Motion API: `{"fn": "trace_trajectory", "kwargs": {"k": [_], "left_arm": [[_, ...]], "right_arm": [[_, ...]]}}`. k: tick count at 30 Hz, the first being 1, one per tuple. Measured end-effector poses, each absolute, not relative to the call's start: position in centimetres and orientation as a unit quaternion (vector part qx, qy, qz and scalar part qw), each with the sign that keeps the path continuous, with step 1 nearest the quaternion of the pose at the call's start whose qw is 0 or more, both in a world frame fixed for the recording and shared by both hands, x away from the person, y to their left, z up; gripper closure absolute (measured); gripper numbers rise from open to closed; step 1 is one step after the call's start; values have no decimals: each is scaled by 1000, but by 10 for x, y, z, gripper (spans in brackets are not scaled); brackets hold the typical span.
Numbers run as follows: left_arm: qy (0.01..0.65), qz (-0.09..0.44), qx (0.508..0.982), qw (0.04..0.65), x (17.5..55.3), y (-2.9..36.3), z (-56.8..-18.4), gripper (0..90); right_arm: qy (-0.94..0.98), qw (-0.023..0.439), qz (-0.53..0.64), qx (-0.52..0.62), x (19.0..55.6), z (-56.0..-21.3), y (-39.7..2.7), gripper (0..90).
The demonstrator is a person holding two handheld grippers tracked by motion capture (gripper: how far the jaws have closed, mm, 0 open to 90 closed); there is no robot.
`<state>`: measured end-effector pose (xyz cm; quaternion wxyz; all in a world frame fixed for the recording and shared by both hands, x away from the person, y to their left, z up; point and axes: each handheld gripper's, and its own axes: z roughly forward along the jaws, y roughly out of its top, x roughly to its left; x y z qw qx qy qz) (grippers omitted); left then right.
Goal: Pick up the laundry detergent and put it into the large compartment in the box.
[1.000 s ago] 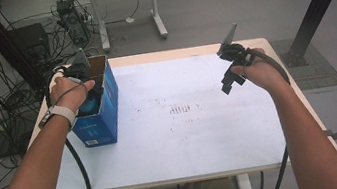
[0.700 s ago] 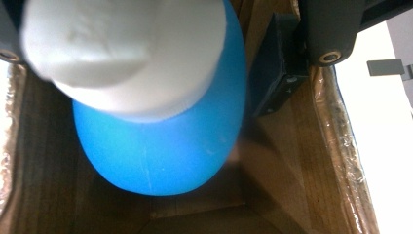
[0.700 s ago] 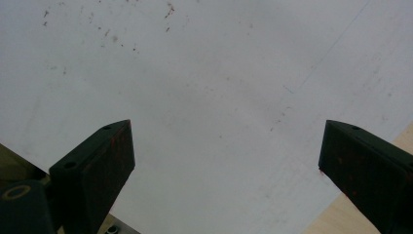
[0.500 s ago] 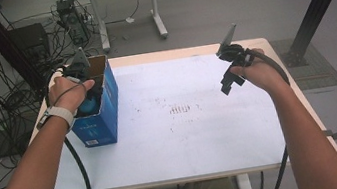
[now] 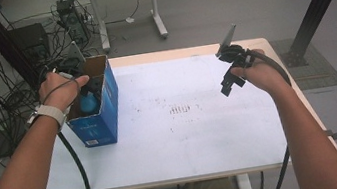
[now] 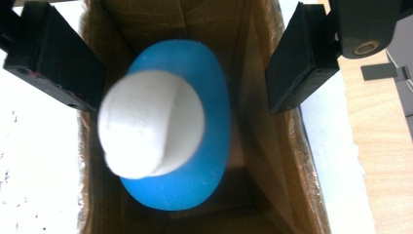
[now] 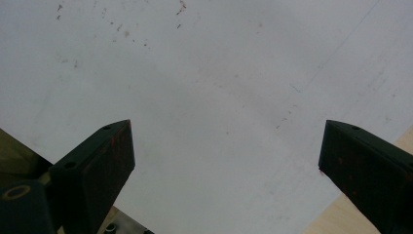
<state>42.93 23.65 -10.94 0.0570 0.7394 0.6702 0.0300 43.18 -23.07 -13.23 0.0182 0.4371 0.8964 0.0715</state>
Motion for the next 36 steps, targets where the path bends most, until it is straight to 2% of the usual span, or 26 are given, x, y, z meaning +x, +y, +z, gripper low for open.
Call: {"fn": "trace_trajectory", "kwargs": {"k": [10, 23, 36], "left_arm": [[664, 34, 744, 63, 423, 234, -97, 119], [646, 37, 758, 79, 417, 234, -59, 94], [566, 52, 815, 111, 398, 214, -20, 66]], "right_arm": [[896, 24, 75, 437, 425, -127, -233, 60], [893, 29, 80, 442, 417, -119, -241, 60], [891, 27, 84, 446, 414, -114, -244, 58]]}}
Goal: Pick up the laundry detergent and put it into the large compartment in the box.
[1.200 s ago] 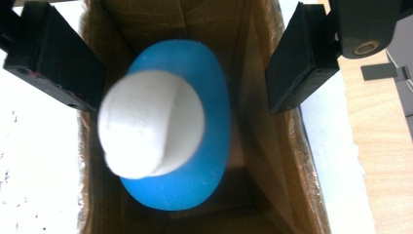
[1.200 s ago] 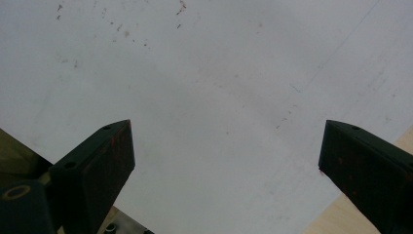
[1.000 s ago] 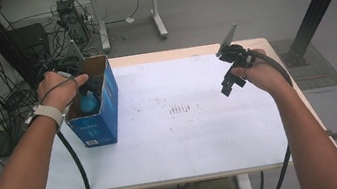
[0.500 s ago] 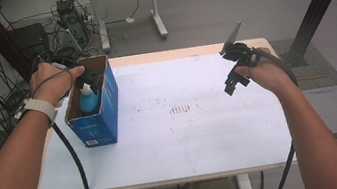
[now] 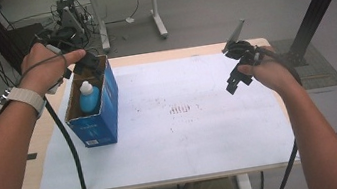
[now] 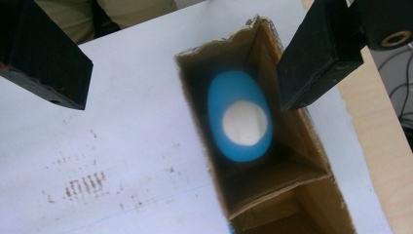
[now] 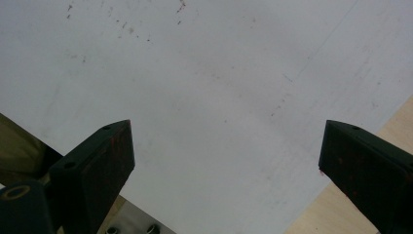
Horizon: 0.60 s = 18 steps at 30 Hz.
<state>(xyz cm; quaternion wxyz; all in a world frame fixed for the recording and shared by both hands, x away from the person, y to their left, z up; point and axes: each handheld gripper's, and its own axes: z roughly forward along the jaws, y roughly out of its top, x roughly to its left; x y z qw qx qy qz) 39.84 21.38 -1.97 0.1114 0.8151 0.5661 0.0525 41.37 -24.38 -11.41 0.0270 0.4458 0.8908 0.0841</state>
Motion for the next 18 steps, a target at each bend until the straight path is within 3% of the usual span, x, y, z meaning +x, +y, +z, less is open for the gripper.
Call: {"fn": "trace_trajectory", "kwargs": {"k": [11, 18], "left_arm": [[493, 44, 864, 99, 392, 182, -8, 72], [506, 29, 857, 94, 390, 165, -9, 73]], "right_arm": [[889, 21, 91, 449, 410, -112, -248, 58], [888, 23, 91, 449, 408, -110, -247, 58]]}}
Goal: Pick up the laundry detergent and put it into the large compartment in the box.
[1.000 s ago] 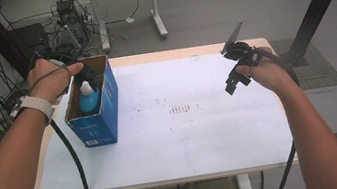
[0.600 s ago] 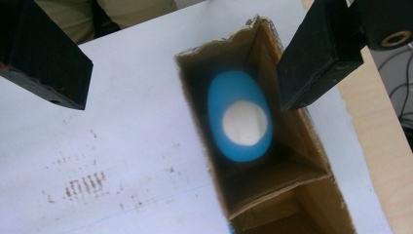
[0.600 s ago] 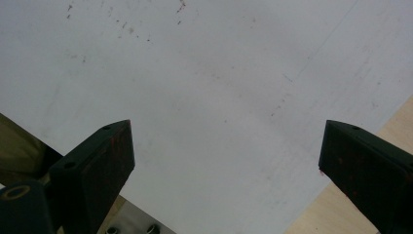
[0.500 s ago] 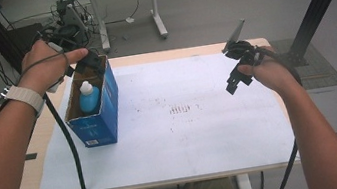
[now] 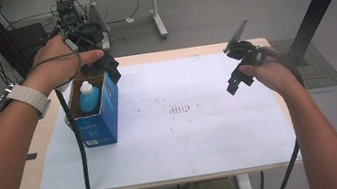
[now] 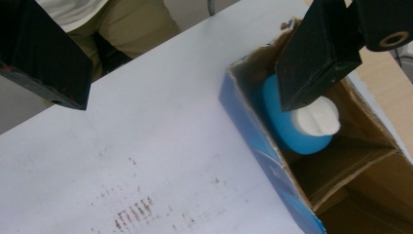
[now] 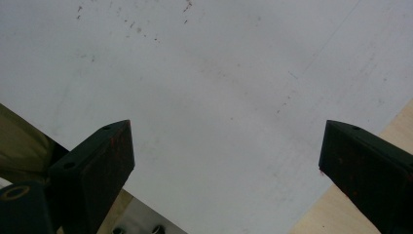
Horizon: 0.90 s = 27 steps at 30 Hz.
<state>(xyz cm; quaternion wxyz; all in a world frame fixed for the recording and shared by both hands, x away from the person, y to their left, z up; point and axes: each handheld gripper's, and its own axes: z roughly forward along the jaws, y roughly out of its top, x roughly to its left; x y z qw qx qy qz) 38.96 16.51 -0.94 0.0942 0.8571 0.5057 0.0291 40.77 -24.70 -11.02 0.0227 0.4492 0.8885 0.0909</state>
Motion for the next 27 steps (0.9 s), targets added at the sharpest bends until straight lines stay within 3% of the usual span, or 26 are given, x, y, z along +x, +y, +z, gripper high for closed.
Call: {"fn": "trace_trajectory", "kwargs": {"k": [19, 27], "left_arm": [[552, 15, 826, 107, 365, 125, -15, 74], [609, 19, 786, 102, 355, 115, -25, 77]], "right_arm": [[892, 30, 96, 441, 401, -106, -242, 58], [893, 27, 94, 440, 404, -109, -236, 57]]}}
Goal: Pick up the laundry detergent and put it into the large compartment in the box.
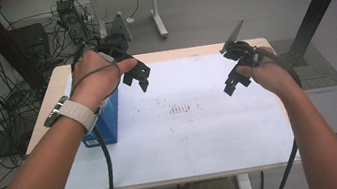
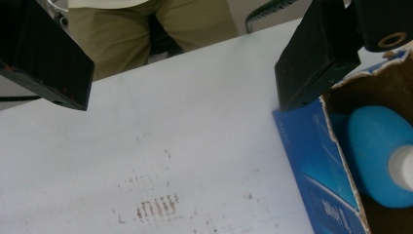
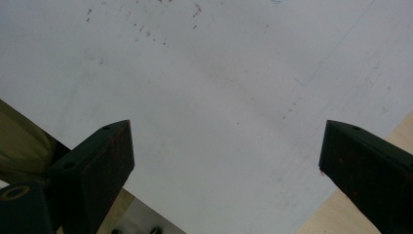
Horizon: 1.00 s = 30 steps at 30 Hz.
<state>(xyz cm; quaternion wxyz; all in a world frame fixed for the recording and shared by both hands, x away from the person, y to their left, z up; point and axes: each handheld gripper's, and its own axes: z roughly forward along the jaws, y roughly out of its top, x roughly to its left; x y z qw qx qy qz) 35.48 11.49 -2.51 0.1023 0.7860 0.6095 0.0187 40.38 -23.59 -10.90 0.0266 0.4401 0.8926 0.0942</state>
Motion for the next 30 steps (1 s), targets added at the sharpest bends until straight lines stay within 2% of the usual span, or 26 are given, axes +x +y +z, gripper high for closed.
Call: {"fn": "trace_trajectory", "kwargs": {"k": [18, 30], "left_arm": [[674, -4, 730, 108, 350, 112, -43, 76], [692, -11, 714, 105, 349, 110, -49, 73]], "right_arm": [[896, 28, 89, 435, 408, -110, -227, 58], [894, 29, 86, 440, 412, -110, -228, 57]]}}
